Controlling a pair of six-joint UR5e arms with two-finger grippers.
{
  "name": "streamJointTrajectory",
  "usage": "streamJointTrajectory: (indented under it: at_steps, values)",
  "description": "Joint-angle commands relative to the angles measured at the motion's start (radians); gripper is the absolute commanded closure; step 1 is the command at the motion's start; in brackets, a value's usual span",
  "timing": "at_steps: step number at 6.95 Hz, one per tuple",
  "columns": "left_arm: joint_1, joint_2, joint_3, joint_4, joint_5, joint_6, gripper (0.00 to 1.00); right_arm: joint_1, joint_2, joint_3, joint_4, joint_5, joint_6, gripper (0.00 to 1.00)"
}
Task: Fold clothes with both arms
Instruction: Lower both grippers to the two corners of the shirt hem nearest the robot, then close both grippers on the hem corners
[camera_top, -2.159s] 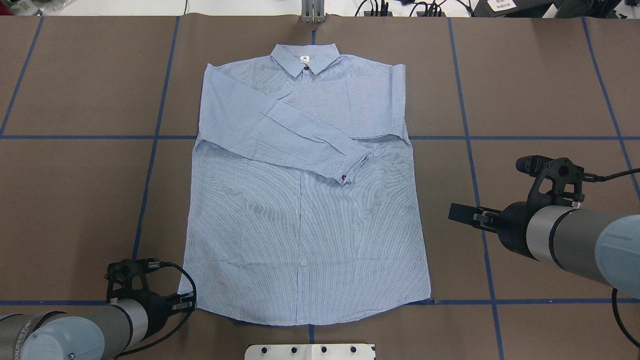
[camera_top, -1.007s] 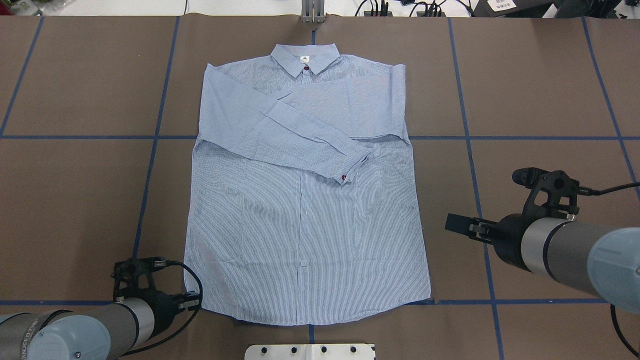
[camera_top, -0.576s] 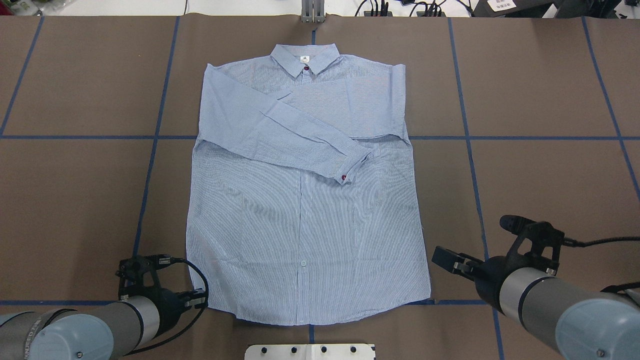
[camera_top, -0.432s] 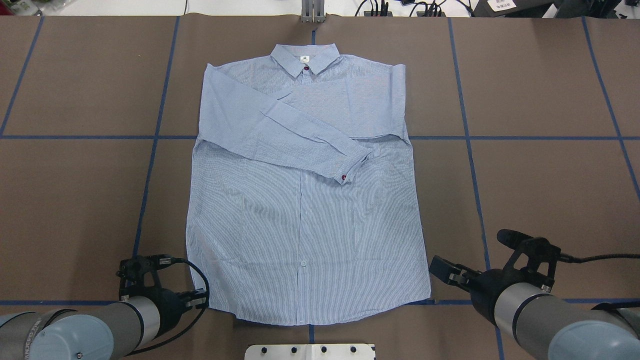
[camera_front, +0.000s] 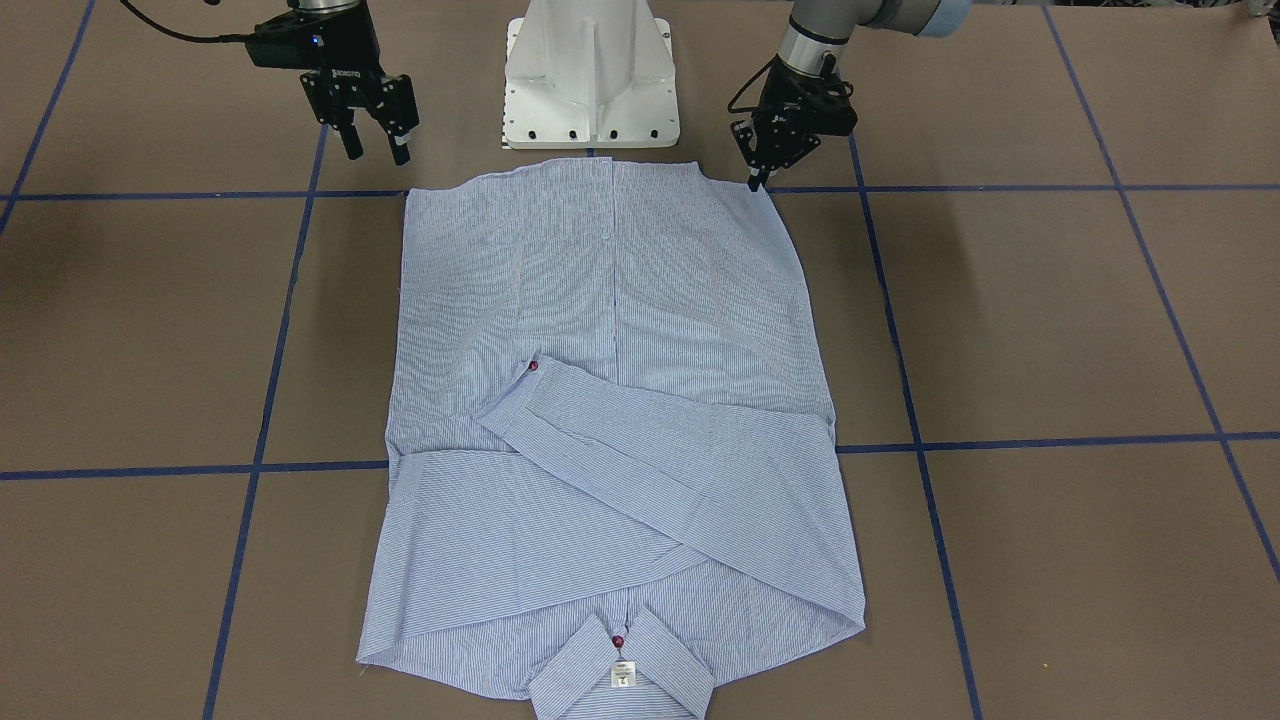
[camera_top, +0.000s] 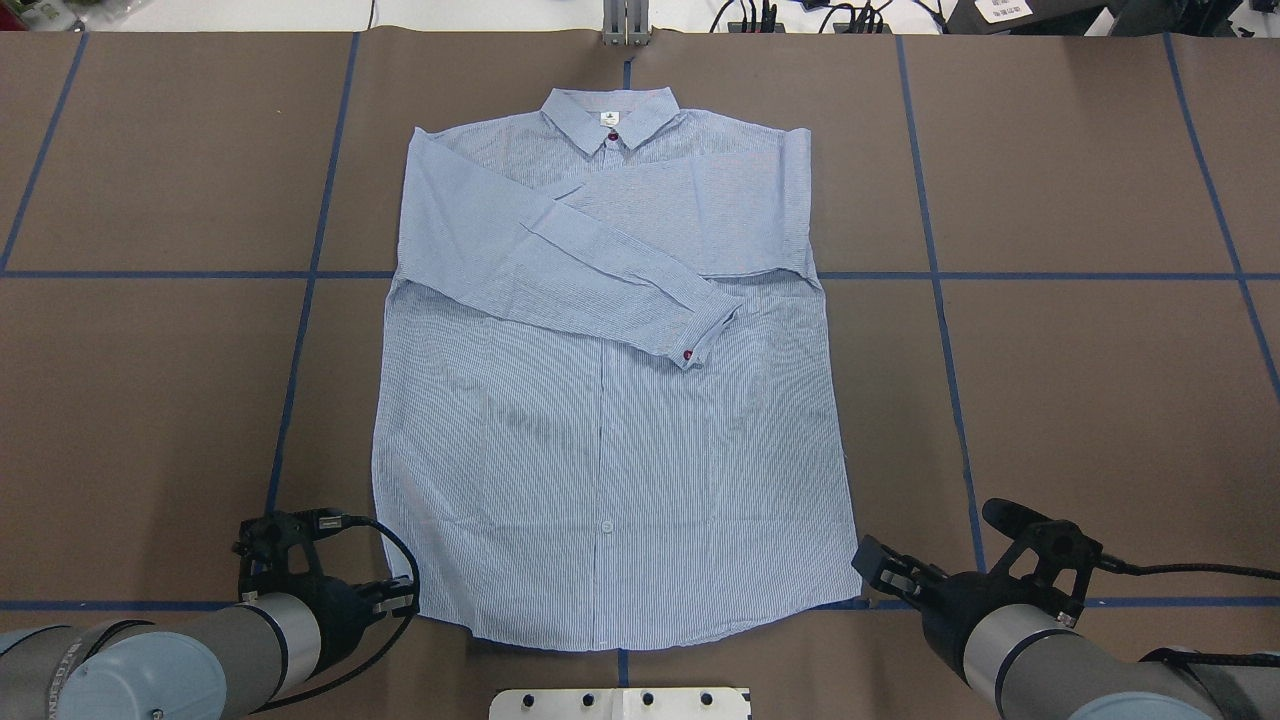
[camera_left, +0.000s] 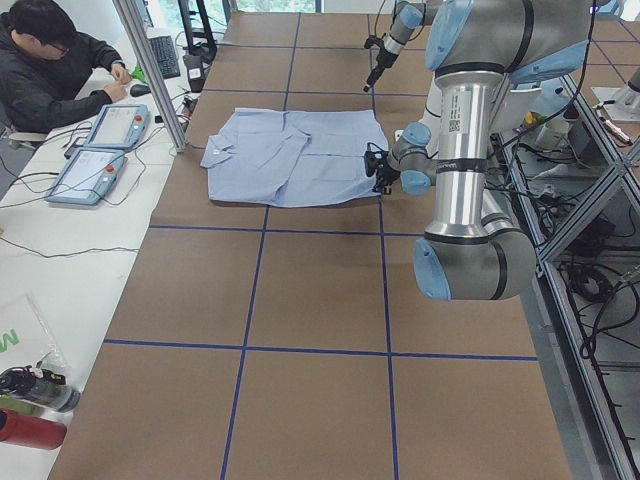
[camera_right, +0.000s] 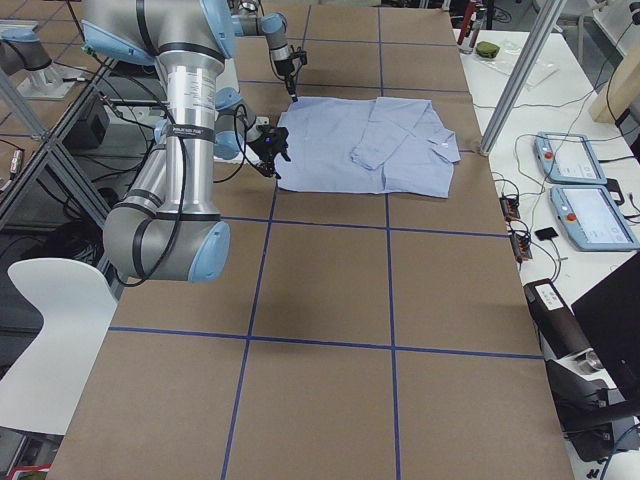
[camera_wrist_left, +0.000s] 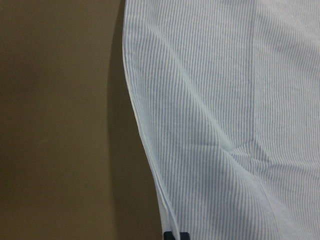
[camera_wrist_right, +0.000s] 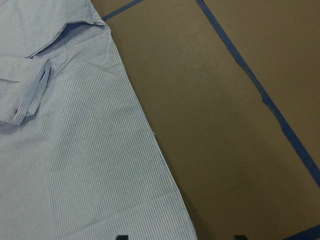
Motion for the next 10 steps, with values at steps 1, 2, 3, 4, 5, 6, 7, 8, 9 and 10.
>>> streamJointTrajectory:
  at_steps: [1,2,3,4,5,6,7,8,9,10]
  values:
    - [0.003,0.000,-0.007,0.000,0.018,0.000,1.00,-0.026,0.031,-0.108,0.108,-0.058,0.039,0.37]
    - [0.003,0.001,-0.007,0.000,0.022,0.000,1.00,-0.037,0.045,-0.162,0.151,-0.083,0.040,0.37]
    - [0.003,0.000,-0.007,0.000,0.022,0.000,1.00,-0.038,0.054,-0.179,0.152,-0.092,0.040,0.43]
    - [0.005,-0.002,-0.007,0.000,0.022,0.002,1.00,-0.044,0.055,-0.184,0.150,-0.094,0.042,0.41]
    - [0.005,-0.002,-0.007,0.000,0.022,0.000,1.00,-0.051,0.055,-0.187,0.139,-0.094,0.041,0.41]
    - [0.003,-0.002,-0.007,0.000,0.022,0.002,1.00,-0.051,0.052,-0.199,0.138,-0.095,0.040,0.41]
    - [0.003,-0.002,-0.007,0.000,0.022,0.002,1.00,-0.052,0.053,-0.213,0.136,-0.095,0.040,0.43]
    - [0.003,-0.003,-0.007,0.000,0.022,0.002,1.00,-0.055,0.055,-0.213,0.115,-0.094,0.040,0.50]
    - [0.003,-0.003,-0.007,0.000,0.022,0.002,1.00,-0.061,0.062,-0.212,0.084,-0.094,0.040,0.51]
    - [0.003,-0.002,-0.007,0.000,0.022,0.002,1.00,-0.071,0.068,-0.213,0.066,-0.094,0.040,0.51]
